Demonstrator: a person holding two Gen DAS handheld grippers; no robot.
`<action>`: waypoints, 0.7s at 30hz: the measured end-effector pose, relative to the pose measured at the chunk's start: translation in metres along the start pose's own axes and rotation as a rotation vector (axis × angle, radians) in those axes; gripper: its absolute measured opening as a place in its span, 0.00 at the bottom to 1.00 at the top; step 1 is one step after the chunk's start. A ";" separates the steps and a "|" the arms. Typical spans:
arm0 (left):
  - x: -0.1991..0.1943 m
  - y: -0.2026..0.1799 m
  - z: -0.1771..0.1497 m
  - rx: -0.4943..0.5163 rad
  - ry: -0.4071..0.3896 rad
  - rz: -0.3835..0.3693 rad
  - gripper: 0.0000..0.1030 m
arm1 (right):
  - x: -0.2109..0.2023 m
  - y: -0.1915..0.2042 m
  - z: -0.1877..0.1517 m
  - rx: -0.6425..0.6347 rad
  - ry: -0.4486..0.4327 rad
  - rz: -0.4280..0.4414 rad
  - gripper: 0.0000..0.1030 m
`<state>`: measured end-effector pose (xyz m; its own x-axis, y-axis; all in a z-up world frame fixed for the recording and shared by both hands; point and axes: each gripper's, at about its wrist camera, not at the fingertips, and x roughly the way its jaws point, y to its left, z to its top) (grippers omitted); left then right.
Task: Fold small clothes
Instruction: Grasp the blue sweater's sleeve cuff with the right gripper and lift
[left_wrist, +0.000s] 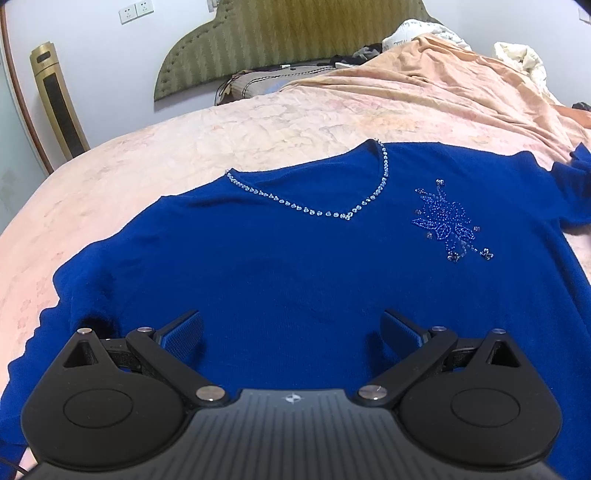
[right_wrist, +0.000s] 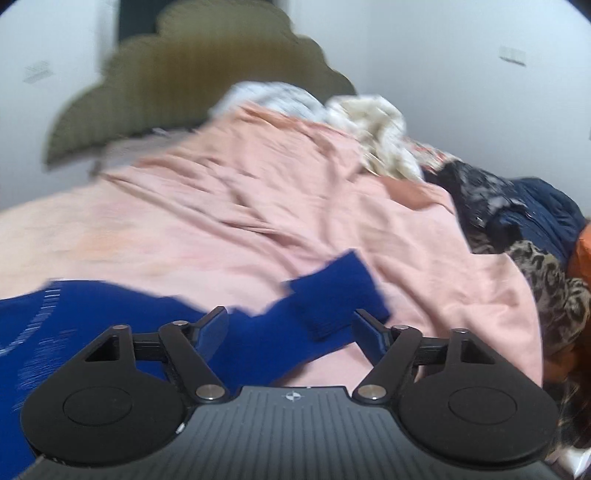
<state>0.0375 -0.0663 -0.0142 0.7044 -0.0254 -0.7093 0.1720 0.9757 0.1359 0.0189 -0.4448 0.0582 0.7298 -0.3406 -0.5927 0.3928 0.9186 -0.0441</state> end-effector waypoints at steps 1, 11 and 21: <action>0.001 0.000 0.000 0.001 0.002 0.002 1.00 | 0.013 -0.003 0.003 0.002 0.012 -0.015 0.70; 0.004 0.001 0.001 0.010 0.017 0.034 1.00 | 0.106 -0.003 0.014 -0.058 0.153 -0.126 0.28; 0.005 -0.010 0.000 0.055 0.022 0.011 1.00 | 0.029 -0.113 0.051 0.160 -0.043 -0.198 0.02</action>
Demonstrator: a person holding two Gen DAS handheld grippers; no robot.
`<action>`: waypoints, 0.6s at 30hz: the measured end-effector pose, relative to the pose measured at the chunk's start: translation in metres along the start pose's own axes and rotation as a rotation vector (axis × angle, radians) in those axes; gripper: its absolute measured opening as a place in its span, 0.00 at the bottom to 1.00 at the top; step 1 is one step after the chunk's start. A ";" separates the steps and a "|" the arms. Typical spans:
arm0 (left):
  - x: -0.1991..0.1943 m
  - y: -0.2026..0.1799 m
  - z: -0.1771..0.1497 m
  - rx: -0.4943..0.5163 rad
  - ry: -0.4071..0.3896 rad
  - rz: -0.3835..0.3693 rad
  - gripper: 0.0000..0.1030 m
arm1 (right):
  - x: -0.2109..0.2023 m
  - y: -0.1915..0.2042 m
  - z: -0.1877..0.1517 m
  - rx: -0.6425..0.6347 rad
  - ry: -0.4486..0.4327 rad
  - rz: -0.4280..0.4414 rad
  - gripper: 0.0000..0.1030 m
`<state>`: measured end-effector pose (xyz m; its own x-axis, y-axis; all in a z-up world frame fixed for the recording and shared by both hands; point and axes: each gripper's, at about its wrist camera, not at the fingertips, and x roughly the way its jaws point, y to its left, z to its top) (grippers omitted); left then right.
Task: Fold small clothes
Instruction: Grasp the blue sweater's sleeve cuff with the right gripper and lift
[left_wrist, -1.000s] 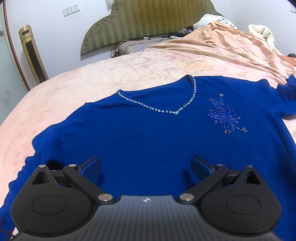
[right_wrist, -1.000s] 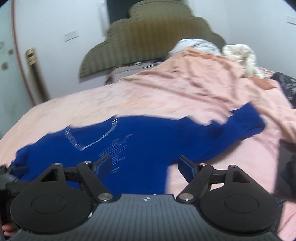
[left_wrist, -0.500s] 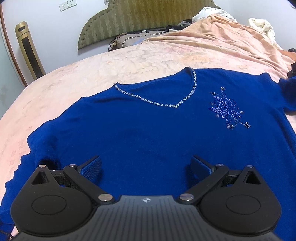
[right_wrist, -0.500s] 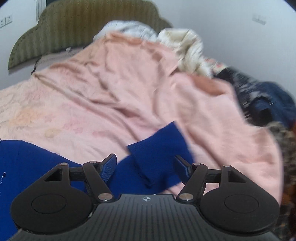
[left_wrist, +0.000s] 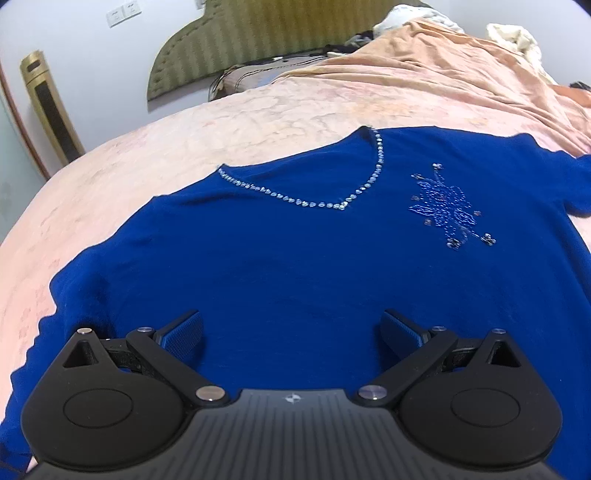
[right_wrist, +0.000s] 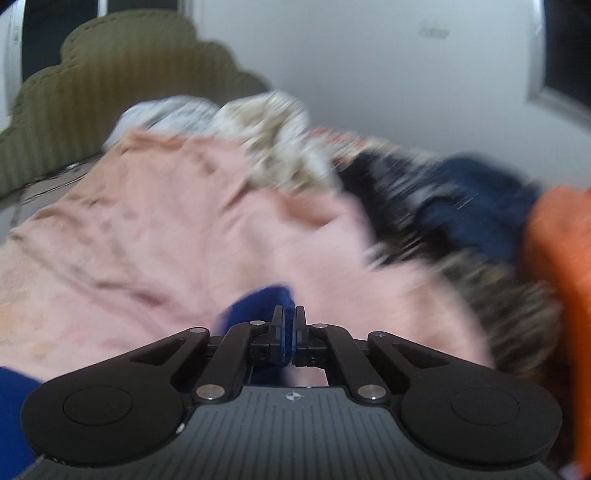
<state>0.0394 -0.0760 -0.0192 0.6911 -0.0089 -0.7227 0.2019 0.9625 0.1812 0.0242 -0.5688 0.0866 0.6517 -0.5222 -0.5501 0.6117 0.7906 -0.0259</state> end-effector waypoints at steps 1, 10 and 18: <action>0.000 -0.001 0.000 0.005 -0.002 0.002 1.00 | -0.006 -0.012 0.005 0.009 -0.008 -0.005 0.02; -0.005 -0.001 0.004 0.017 -0.013 0.029 1.00 | -0.037 -0.078 0.043 0.030 -0.013 -0.041 0.02; -0.010 -0.005 0.004 0.027 -0.021 0.032 1.00 | 0.024 -0.098 0.042 -0.046 0.168 -0.174 0.25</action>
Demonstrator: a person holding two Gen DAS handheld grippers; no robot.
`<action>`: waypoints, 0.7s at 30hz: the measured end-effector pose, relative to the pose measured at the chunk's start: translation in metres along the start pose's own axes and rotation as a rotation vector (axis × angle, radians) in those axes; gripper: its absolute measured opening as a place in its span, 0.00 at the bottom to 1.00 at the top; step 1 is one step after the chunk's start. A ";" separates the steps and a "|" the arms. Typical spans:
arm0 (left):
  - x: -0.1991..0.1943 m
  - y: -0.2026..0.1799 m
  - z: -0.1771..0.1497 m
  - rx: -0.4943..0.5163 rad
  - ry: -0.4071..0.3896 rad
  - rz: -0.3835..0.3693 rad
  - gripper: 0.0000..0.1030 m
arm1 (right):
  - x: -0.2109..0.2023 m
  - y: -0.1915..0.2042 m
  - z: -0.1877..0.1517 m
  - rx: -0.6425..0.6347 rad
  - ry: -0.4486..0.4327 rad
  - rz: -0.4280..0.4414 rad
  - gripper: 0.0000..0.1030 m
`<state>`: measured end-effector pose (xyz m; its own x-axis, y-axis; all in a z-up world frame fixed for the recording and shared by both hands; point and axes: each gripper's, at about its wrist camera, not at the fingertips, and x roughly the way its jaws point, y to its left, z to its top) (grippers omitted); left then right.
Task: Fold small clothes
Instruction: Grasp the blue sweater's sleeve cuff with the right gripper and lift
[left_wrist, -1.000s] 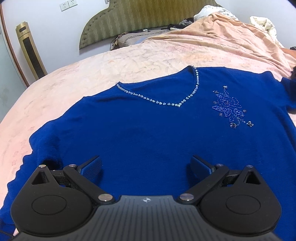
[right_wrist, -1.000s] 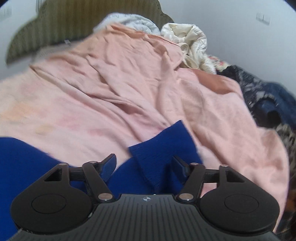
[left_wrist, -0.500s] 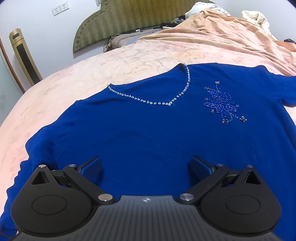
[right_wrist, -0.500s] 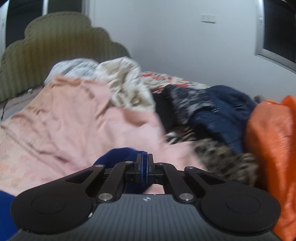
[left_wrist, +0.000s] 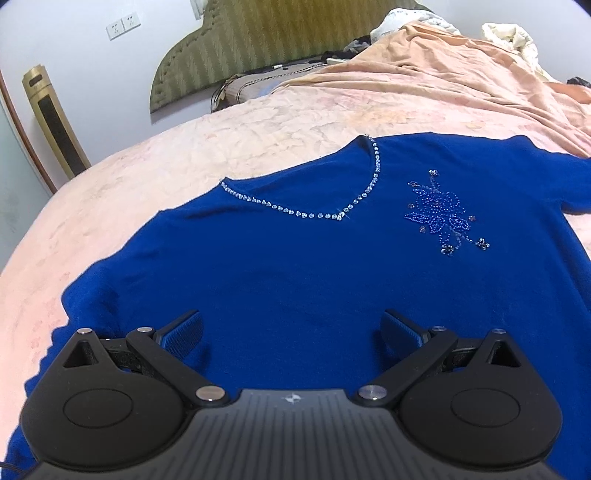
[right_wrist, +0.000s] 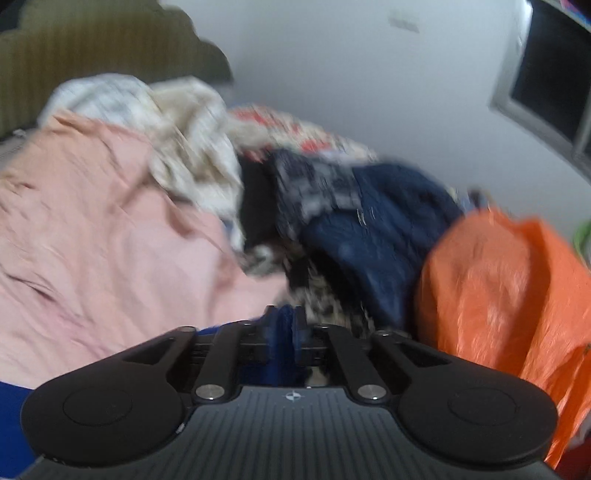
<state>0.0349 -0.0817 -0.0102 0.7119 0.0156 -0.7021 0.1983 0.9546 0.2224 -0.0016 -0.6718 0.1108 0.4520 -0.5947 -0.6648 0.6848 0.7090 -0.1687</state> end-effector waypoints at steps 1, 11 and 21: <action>-0.001 0.000 0.000 0.005 -0.004 0.004 1.00 | 0.009 -0.005 -0.007 0.042 0.015 -0.004 0.36; -0.002 -0.003 -0.002 0.010 0.006 -0.037 1.00 | -0.008 -0.062 -0.092 0.556 -0.055 0.264 0.41; -0.012 0.002 -0.003 0.019 -0.008 0.003 1.00 | 0.045 -0.047 -0.124 0.812 -0.041 0.357 0.36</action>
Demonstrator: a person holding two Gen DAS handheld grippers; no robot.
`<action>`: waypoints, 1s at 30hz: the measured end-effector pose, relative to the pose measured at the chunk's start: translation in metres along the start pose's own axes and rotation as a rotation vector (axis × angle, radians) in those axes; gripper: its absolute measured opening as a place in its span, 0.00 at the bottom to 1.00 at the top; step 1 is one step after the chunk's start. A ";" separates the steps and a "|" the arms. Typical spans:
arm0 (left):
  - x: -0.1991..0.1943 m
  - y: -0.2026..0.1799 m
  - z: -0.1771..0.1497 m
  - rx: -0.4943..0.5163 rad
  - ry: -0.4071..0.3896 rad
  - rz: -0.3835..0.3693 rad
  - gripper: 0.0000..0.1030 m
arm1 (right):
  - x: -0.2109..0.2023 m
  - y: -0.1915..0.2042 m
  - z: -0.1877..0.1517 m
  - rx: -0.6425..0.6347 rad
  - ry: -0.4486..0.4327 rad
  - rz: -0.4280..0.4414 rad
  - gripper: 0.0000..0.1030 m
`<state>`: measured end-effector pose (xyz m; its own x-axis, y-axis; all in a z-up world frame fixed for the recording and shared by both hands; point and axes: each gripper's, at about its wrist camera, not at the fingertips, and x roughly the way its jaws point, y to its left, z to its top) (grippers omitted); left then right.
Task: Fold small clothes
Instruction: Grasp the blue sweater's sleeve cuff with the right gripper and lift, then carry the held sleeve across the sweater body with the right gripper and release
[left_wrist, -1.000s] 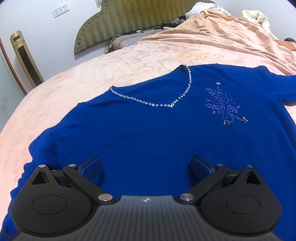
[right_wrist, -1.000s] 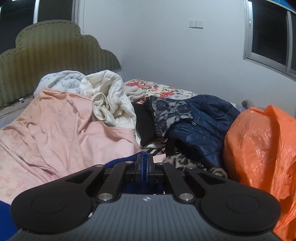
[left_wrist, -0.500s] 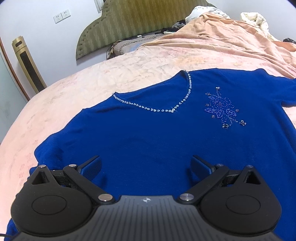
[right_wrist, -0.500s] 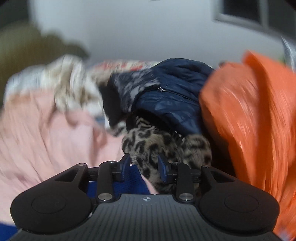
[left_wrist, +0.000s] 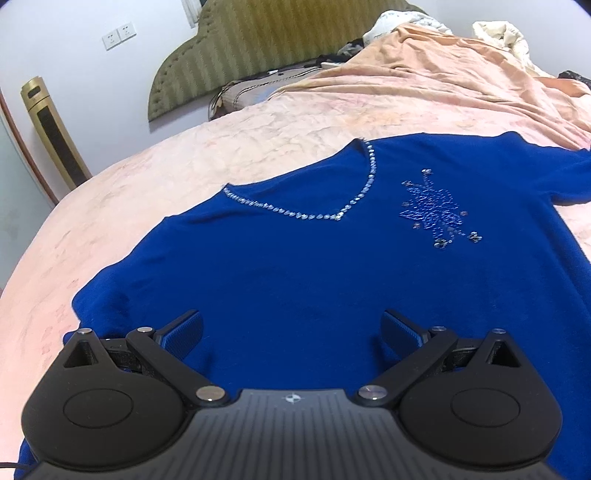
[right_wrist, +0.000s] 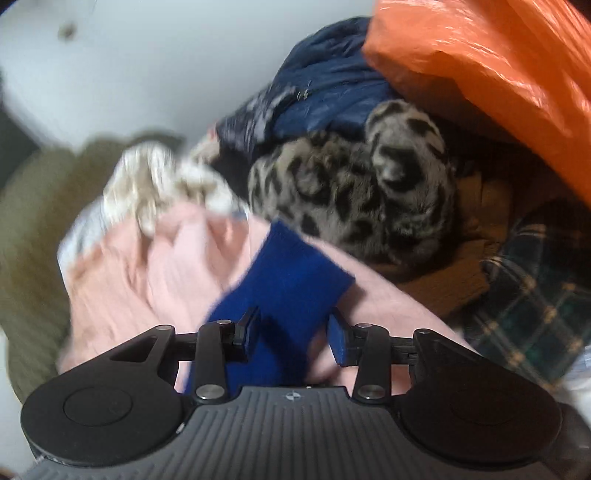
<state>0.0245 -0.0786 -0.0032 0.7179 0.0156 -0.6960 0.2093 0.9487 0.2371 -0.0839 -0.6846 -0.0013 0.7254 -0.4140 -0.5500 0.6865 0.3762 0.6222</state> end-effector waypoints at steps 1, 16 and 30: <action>0.000 0.002 0.000 -0.008 0.002 0.001 1.00 | 0.000 -0.002 0.001 0.014 -0.023 0.011 0.21; 0.001 0.031 -0.011 -0.071 0.026 -0.023 1.00 | -0.130 0.144 -0.043 -0.600 -0.335 0.069 0.08; -0.004 0.091 -0.033 -0.156 0.024 0.064 1.00 | -0.130 0.295 -0.313 -0.845 0.129 0.517 0.09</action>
<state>0.0189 0.0185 -0.0008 0.7102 0.0832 -0.6991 0.0568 0.9830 0.1746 0.0398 -0.2602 0.0793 0.9108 0.0418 -0.4108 0.0587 0.9716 0.2290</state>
